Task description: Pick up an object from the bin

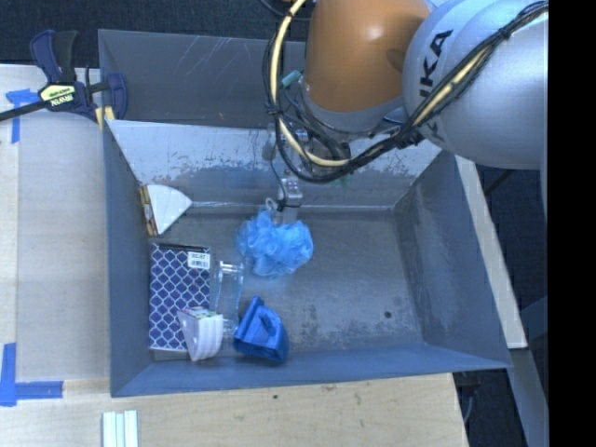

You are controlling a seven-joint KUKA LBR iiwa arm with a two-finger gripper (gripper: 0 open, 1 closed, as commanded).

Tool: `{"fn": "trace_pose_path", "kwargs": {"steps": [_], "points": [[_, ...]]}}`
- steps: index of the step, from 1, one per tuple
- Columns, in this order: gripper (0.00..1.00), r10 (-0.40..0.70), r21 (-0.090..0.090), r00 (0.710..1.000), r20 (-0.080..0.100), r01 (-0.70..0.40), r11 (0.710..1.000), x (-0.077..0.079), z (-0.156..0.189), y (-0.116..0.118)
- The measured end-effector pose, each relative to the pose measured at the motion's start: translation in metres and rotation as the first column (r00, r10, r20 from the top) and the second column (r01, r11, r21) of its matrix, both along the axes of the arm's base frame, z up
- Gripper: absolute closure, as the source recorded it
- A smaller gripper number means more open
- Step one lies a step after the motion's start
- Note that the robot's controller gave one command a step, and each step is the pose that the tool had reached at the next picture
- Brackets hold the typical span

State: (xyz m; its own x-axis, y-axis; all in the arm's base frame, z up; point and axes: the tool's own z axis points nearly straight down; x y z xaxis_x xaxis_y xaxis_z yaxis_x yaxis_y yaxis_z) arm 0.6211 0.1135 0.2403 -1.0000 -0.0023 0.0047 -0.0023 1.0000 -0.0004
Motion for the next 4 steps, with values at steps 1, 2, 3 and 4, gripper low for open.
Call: {"fn": "trace_pose_path", "kwargs": {"steps": [1,2,3,4], "points": [[0.0,-0.002,0.001,1.0,0.009,0.002,1.0,0.001,0.006,-0.001],[0.0,0.122,0.001,0.993,0.004,-0.122,0.993,-0.005,-0.043,-0.007],[0.0,0.077,0.001,0.997,0.01,-0.077,0.997,-0.011,-0.064,-0.007],[0.0,0.146,0.0,0.989,0.005,-0.146,0.989,-0.012,-0.11,-0.026]]}}
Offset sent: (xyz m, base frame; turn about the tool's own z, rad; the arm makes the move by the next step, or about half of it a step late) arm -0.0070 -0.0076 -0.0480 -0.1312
